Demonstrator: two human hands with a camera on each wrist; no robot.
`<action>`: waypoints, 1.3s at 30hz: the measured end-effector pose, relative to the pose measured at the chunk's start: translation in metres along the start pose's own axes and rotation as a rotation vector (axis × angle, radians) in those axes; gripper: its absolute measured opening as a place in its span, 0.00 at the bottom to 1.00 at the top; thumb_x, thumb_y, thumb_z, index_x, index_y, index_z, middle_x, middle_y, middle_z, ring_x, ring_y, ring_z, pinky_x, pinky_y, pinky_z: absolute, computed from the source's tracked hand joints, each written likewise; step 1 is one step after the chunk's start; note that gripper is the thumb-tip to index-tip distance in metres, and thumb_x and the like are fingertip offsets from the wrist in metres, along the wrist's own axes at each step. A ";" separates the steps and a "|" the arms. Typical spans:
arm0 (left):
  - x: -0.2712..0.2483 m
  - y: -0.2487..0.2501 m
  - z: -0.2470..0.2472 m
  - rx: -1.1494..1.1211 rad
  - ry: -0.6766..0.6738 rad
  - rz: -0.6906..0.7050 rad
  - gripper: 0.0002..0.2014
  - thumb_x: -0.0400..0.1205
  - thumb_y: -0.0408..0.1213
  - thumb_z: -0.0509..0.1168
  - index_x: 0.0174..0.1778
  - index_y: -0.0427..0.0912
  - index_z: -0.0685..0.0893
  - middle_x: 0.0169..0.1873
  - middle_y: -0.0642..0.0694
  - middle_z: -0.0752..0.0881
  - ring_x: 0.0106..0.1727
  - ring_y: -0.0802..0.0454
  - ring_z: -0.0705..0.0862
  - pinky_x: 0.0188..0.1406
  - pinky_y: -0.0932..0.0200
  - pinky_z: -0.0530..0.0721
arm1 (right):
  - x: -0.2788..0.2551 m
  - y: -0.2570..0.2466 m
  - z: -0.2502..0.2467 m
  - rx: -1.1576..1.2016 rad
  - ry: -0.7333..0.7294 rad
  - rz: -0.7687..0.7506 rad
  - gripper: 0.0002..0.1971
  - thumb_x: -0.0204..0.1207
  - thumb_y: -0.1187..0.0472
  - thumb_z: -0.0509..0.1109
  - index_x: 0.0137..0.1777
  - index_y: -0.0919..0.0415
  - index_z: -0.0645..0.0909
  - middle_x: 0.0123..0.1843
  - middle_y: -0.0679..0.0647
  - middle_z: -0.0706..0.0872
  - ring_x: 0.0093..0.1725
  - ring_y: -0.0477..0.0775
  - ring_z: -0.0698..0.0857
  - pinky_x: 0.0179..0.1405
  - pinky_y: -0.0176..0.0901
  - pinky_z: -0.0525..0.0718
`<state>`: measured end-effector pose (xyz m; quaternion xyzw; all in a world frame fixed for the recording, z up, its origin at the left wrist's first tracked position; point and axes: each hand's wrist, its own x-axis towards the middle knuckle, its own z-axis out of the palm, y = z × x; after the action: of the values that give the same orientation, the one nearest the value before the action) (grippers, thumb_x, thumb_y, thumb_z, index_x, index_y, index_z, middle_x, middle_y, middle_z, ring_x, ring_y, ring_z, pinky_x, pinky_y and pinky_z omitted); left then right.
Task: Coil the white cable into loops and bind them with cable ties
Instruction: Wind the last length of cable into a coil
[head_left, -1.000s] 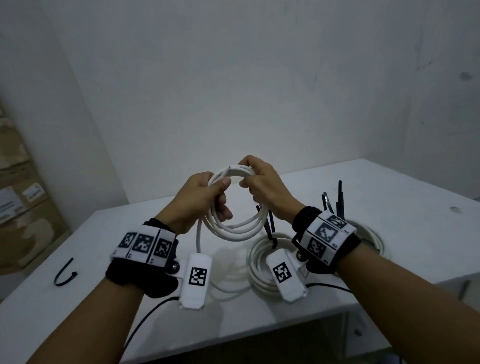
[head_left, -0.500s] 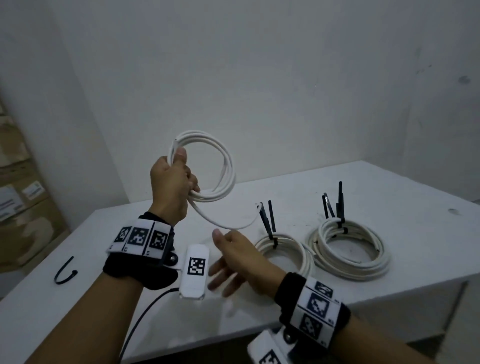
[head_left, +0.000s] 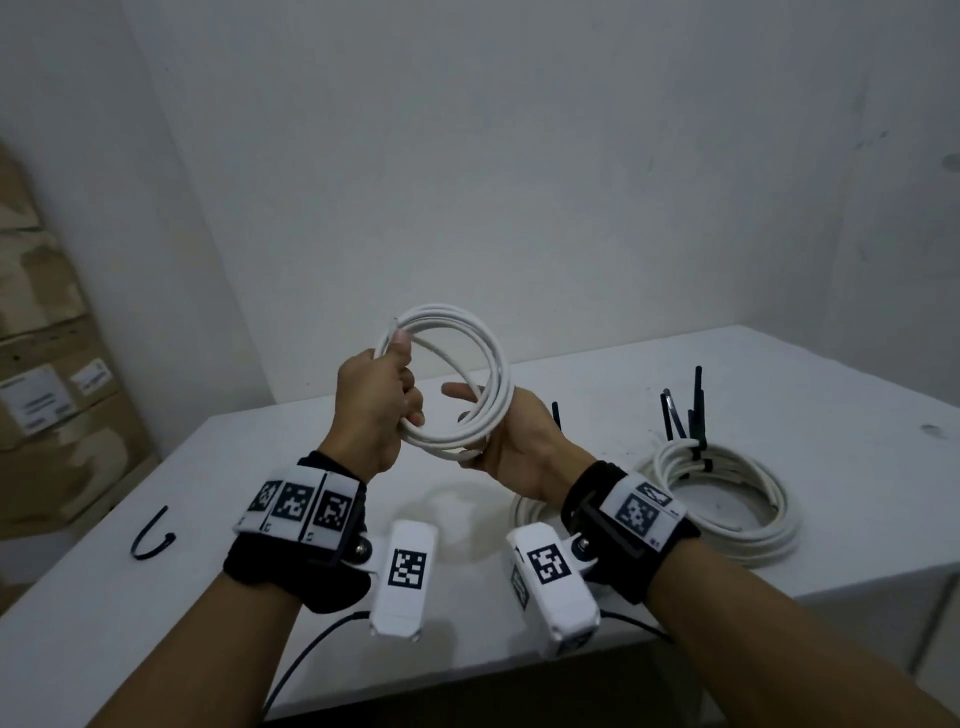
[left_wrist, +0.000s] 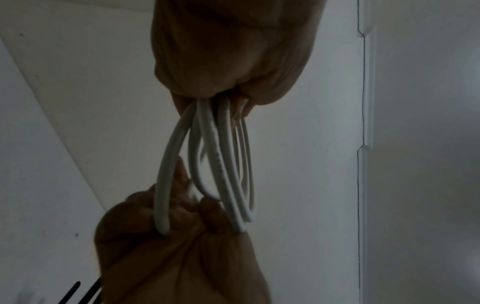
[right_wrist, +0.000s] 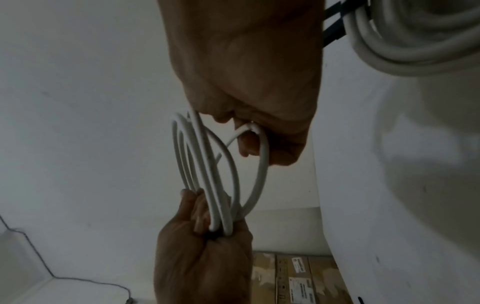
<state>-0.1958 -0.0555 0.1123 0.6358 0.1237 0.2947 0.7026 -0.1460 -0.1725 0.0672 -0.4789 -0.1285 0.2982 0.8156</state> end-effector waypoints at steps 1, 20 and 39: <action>0.001 -0.002 0.001 0.019 0.011 0.002 0.14 0.87 0.43 0.61 0.37 0.41 0.71 0.16 0.53 0.66 0.15 0.56 0.63 0.15 0.65 0.68 | 0.001 -0.002 -0.002 0.017 -0.032 -0.008 0.27 0.86 0.48 0.47 0.58 0.66 0.83 0.27 0.57 0.71 0.26 0.53 0.68 0.29 0.42 0.69; 0.007 -0.025 0.009 0.190 0.012 -0.007 0.13 0.87 0.45 0.60 0.45 0.36 0.76 0.23 0.48 0.68 0.17 0.55 0.66 0.14 0.65 0.70 | 0.006 0.004 -0.016 -0.040 0.043 -0.202 0.31 0.77 0.32 0.57 0.24 0.57 0.72 0.19 0.48 0.73 0.22 0.47 0.69 0.25 0.38 0.66; 0.000 -0.039 0.011 0.278 0.039 0.162 0.06 0.88 0.42 0.59 0.54 0.48 0.80 0.28 0.45 0.73 0.22 0.52 0.70 0.15 0.63 0.73 | 0.015 -0.006 -0.023 0.083 0.088 -0.150 0.13 0.81 0.52 0.65 0.45 0.62 0.81 0.23 0.49 0.70 0.22 0.46 0.67 0.27 0.37 0.65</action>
<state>-0.1803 -0.0653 0.0763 0.7291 0.1253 0.3428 0.5790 -0.1208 -0.1816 0.0599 -0.4464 -0.1157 0.2201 0.8596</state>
